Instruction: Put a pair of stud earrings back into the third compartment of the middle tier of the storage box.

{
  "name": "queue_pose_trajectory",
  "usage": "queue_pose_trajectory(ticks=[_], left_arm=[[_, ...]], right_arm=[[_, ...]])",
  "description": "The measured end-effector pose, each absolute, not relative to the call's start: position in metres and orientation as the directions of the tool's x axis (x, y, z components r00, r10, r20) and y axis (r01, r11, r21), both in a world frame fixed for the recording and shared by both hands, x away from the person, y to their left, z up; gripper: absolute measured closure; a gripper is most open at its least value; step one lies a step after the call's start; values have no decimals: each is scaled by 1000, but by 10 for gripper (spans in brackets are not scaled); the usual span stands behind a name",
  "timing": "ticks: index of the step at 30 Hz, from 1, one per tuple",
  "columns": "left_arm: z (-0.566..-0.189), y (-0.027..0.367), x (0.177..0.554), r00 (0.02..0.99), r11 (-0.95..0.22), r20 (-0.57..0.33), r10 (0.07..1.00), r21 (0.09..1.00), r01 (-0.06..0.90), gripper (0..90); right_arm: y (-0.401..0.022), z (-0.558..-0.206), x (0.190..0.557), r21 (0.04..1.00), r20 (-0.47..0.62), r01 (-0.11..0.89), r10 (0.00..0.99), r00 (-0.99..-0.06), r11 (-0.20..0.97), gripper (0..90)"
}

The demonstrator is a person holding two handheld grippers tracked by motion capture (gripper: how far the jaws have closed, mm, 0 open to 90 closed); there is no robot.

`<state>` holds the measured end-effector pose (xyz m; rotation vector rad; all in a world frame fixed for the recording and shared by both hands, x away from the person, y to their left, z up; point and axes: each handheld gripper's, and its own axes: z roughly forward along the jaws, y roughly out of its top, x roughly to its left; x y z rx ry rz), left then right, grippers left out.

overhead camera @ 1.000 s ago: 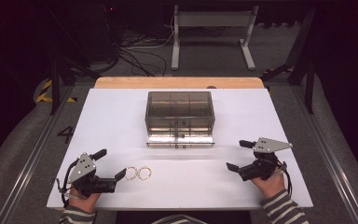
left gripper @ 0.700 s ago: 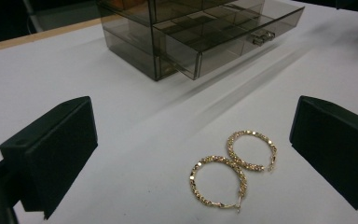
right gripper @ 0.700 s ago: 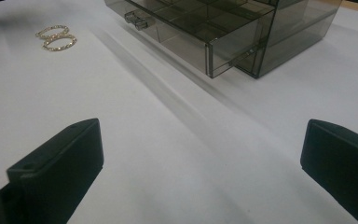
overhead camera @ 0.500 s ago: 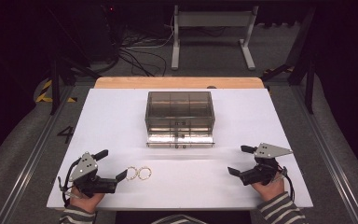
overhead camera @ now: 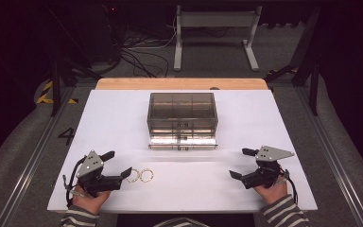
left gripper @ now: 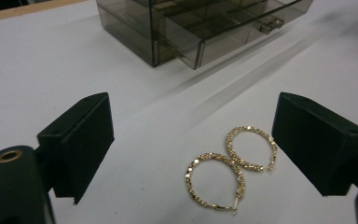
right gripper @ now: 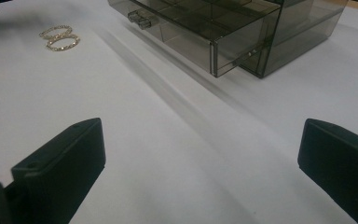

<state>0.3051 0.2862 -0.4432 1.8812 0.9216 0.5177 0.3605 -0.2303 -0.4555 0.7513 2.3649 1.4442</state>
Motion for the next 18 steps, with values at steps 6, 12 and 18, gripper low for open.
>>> queue_pose_trajectory(ticks=[6, 12, 18], left_arm=[[-446, 288, 316, 642, -314, -57, 765, 837, 448, 275], [-446, 281, 318, 666, -366, -53, 744, 802, 472, 308], [-447, 277, 320, 693, -393, -84, 716, 772, 500, 386]], right_arm=[[-230, -455, 360, 883, 38, 288, 556, -831, 370, 17], [-229, -456, 361, 881, 34, 288, 556, -830, 376, 18], [-229, -456, 360, 880, 33, 286, 552, -833, 379, 17]])
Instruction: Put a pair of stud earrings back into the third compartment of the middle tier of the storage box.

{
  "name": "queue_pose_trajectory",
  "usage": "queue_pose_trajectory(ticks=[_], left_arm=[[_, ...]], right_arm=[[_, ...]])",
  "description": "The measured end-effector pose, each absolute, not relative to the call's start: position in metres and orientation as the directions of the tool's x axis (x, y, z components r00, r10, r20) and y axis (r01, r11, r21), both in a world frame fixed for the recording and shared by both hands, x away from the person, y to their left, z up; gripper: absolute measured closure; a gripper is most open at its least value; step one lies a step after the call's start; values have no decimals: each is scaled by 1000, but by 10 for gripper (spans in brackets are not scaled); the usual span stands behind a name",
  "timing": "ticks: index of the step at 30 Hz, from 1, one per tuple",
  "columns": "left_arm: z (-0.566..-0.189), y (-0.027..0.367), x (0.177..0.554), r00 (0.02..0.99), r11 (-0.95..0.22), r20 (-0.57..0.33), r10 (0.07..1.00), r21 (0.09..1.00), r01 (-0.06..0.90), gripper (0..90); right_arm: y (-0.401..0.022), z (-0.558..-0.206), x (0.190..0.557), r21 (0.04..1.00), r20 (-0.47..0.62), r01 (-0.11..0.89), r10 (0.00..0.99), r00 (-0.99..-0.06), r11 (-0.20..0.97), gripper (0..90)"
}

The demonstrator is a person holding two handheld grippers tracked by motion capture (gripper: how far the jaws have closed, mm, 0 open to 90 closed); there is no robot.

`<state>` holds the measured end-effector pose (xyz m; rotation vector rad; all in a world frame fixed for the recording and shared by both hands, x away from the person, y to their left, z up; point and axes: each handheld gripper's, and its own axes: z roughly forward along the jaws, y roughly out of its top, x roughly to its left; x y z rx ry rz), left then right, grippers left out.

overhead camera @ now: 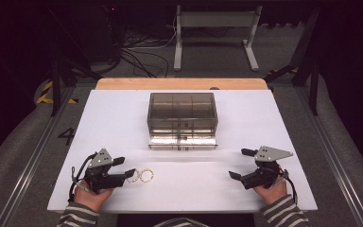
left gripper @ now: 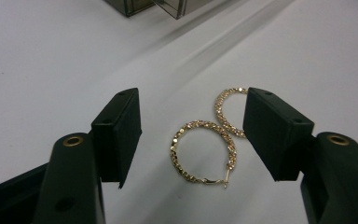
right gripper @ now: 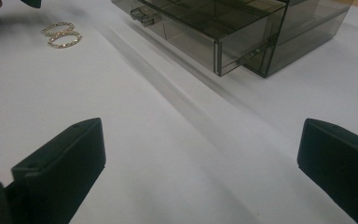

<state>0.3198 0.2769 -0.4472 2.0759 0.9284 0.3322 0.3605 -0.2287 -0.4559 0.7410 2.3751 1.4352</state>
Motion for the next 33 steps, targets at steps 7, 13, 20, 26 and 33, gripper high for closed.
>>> queue_pose_trajectory(ticks=[7, 13, 20, 26, 33], left_arm=[[-450, 269, 319, 721, -448, -80, 688, 735, 509, 453], [-452, 264, 319, 741, -491, -68, 668, 708, 508, 481], [-457, 257, 318, 758, -526, -84, 647, 671, 523, 551], [-457, 253, 317, 766, -550, -72, 639, 654, 520, 612], [-457, 251, 316, 771, -571, -58, 635, 637, 518, 710]], right_arm=[[-229, -456, 361, 880, 36, 287, 549, -835, 379, 17], [-229, -456, 361, 879, 38, 289, 548, -836, 380, 16], [-228, -456, 361, 879, 42, 290, 543, -839, 379, 14], [-228, -457, 361, 877, 49, 293, 536, -843, 381, 14], [-227, -457, 362, 876, 52, 293, 529, -847, 384, 14]])
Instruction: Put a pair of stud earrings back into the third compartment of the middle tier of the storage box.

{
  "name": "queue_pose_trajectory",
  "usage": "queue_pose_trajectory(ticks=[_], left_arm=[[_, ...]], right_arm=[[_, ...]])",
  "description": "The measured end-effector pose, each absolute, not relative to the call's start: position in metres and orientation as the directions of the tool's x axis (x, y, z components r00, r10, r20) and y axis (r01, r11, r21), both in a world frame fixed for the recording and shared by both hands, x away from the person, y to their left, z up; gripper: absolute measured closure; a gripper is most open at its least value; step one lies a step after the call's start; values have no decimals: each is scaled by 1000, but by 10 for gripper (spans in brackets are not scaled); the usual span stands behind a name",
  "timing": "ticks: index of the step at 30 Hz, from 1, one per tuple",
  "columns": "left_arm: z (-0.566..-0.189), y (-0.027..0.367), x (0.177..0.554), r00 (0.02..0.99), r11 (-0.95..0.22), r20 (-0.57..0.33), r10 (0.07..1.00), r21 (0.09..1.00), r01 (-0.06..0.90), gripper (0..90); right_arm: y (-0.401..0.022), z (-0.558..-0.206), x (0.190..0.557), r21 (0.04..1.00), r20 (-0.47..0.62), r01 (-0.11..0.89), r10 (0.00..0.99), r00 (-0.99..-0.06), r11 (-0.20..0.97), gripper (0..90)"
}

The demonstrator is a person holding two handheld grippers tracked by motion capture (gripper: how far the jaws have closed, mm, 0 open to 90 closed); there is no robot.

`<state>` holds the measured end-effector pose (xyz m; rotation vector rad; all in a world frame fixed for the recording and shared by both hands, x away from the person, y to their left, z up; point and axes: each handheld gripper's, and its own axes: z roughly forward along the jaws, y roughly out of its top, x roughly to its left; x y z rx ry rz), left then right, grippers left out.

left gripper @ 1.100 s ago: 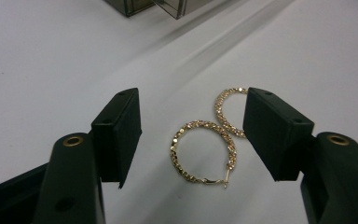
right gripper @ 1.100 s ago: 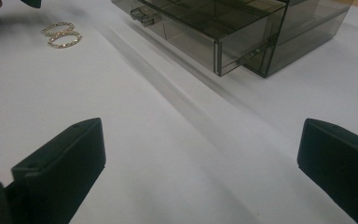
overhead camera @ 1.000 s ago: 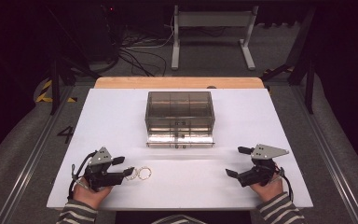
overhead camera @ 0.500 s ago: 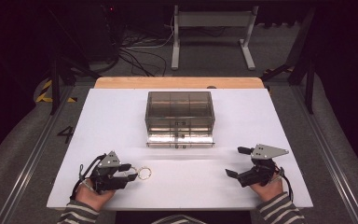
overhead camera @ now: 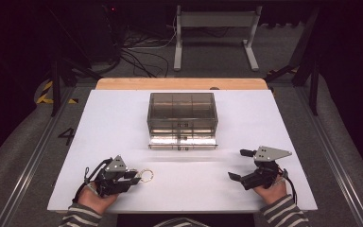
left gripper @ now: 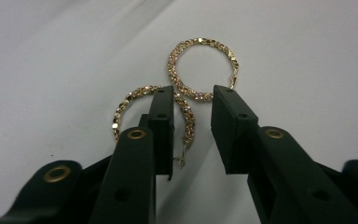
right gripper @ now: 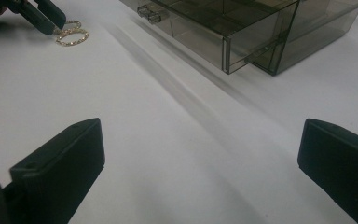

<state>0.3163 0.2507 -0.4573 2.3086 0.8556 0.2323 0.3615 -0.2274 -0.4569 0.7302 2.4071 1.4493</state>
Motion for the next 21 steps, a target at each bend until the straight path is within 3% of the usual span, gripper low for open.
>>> queue_pose_trajectory(ticks=[13, 21], left_arm=[[-458, 247, 315, 772, -595, -31, 635, 619, 513, 843], [-457, 247, 315, 773, -600, -23, 634, 616, 511, 860]], right_arm=[[-227, -457, 362, 874, 51, 294, 529, -847, 386, 16], [-227, -457, 362, 875, 54, 294, 528, -848, 383, 15]])
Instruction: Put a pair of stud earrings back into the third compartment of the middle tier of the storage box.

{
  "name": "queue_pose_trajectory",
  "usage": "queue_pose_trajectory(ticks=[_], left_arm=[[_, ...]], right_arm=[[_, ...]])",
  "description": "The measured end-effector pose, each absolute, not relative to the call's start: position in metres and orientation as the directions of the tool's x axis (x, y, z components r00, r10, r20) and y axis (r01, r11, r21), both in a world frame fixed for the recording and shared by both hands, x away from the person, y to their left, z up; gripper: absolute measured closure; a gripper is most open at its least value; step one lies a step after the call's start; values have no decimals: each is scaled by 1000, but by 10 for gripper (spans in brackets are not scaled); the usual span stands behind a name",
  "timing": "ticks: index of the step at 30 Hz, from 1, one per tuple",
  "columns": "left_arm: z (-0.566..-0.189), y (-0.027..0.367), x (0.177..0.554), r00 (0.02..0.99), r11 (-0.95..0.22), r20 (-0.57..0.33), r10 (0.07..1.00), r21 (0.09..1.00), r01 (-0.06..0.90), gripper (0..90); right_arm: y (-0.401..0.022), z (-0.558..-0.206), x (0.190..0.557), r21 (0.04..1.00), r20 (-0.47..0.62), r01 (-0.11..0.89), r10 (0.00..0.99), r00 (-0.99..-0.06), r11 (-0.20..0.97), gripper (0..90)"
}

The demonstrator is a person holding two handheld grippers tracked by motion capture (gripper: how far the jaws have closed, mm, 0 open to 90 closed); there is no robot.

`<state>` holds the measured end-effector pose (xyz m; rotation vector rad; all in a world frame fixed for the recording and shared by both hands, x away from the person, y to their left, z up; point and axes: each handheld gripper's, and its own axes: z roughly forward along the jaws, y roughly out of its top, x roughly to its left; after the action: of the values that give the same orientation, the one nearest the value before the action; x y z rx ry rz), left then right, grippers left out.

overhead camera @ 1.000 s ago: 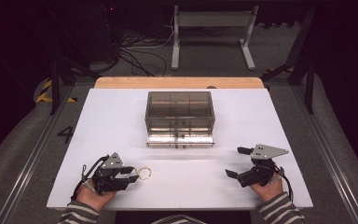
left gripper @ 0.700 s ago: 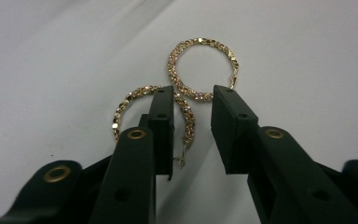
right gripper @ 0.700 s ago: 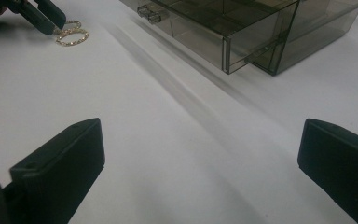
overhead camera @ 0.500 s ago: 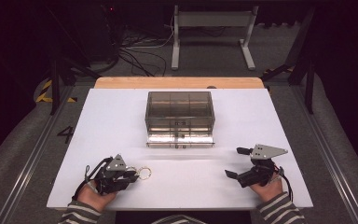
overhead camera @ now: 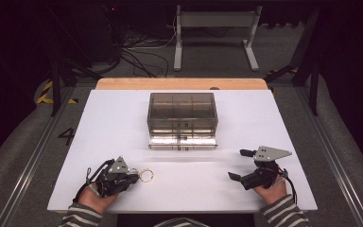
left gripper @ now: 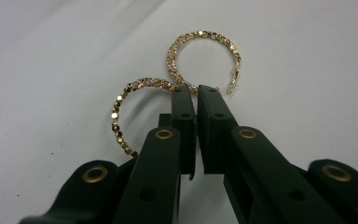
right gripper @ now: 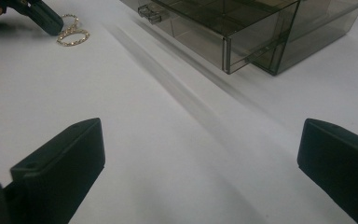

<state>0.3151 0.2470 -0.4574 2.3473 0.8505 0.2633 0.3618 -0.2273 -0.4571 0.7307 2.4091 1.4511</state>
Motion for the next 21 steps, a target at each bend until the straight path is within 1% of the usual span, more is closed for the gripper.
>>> queue_pose_trajectory(ticks=[7, 21], left_arm=[[-456, 246, 315, 775, -604, -17, 632, 615, 507, 864], [-443, 253, 312, 765, -552, -22, 644, 679, 484, 865]], right_arm=[[-227, -457, 362, 875, 51, 292, 527, -849, 386, 16], [-227, -457, 362, 875, 49, 290, 525, -850, 388, 15]])
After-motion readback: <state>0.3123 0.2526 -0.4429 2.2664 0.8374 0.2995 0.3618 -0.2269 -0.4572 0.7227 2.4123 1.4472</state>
